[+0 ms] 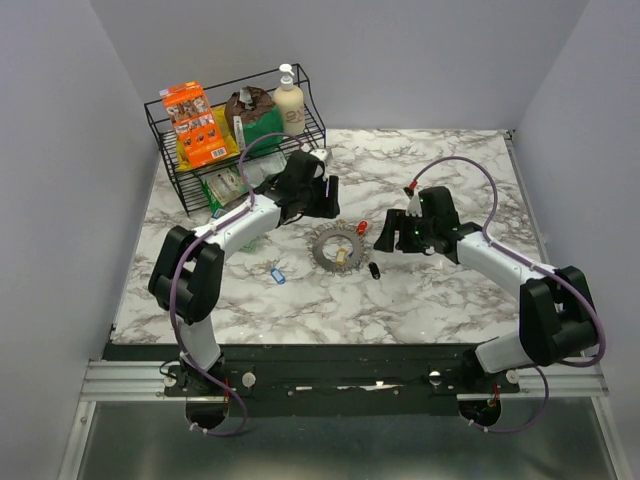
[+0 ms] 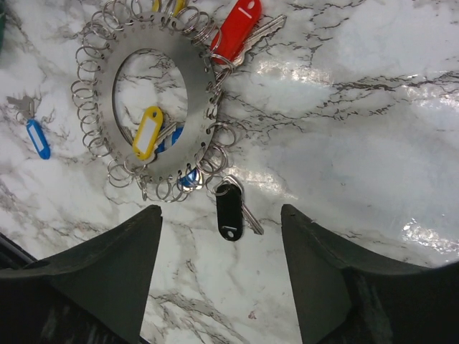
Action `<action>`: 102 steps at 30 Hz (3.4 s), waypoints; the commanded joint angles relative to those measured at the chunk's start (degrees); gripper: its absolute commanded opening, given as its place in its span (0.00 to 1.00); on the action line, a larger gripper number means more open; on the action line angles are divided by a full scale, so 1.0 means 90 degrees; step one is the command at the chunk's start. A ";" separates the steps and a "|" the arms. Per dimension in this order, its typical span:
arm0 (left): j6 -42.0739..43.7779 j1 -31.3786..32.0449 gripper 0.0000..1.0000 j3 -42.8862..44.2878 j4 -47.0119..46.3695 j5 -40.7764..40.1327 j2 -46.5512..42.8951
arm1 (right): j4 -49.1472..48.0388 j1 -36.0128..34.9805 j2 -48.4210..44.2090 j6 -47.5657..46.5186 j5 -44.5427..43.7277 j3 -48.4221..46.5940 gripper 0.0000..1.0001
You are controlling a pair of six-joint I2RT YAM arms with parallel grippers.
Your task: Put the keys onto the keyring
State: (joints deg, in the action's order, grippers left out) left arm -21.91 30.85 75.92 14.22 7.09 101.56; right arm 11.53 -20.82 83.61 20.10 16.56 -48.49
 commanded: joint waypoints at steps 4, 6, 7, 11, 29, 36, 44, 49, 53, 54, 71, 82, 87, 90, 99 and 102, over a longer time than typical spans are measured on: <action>0.0081 0.0117 0.69 0.0480 0.0403 0.0081 0.0512 | -0.0275 0.0194 -0.0394 0.0033 0.0621 0.0290 0.89; 0.0071 0.0127 0.68 0.0568 0.0441 0.0110 0.0590 | -0.0324 0.0223 -0.0520 0.0023 0.0621 0.0407 0.98; 0.0052 0.0127 0.68 0.0597 0.0471 0.0120 0.0610 | -0.0363 0.0233 -0.0579 0.0023 0.0641 0.0436 1.00; 0.0042 0.0146 0.67 0.0686 0.0520 0.0159 0.0659 | -0.0402 0.0272 -0.0716 -0.0006 0.0729 0.0514 1.00; -0.0075 0.0205 0.63 0.1056 0.0783 0.0042 0.1030 | -0.0402 0.0292 -0.0648 0.0033 0.0768 0.0564 1.00; -0.0104 0.0205 0.63 0.1125 0.0862 0.0013 0.1137 | -0.0402 0.0301 -0.0580 0.0013 0.0778 0.0573 1.00; -0.0134 0.0215 0.62 0.1105 0.0891 0.0003 0.1157 | -0.0441 0.0311 -0.0521 0.0003 0.0807 0.0583 1.00; -0.0163 0.0215 0.58 0.1164 0.0881 0.0081 0.1245 | -0.0480 0.0301 -0.0462 0.0013 0.0836 0.0612 1.00; -0.0153 0.0215 0.57 0.1262 0.0930 0.0071 0.1352 | -0.0510 0.0302 -0.0462 0.0033 0.0836 0.0642 1.00; -0.0163 0.0224 0.56 0.1281 0.0930 0.0071 0.1410 | -0.0510 0.0311 -0.0453 0.0023 0.0826 0.0642 1.00; 0.0003 0.0215 0.42 0.1574 0.0989 -0.0056 0.1899 | -0.0500 0.0301 -0.0394 0.0042 0.0797 0.0671 1.00; 0.0052 0.0215 0.36 0.1828 0.1028 -0.0134 0.2222 | -0.0471 0.0301 -0.0462 0.0042 0.0768 0.0681 1.00; 0.0101 0.0224 0.32 0.1935 0.1125 -0.0173 0.2309 | -0.0471 0.0311 -0.0404 0.0062 0.0787 0.0652 1.00; 0.0130 0.0215 0.29 0.1965 0.1145 -0.0163 0.2368 | -0.0471 0.0302 -0.0365 0.0052 0.0797 0.0651 1.00; 0.0208 0.0215 0.24 0.2043 0.1252 -0.0231 0.2544 | -0.0461 0.0311 -0.0374 0.0072 0.0787 0.0652 1.00; 0.0208 0.0215 0.24 0.2043 0.1291 -0.0251 0.2524 | -0.0461 0.0301 -0.0345 0.0081 0.0787 0.0661 1.00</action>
State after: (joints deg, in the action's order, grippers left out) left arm -20.95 32.49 93.06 24.16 6.28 123.79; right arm 8.12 -18.61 79.83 20.53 23.05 -42.98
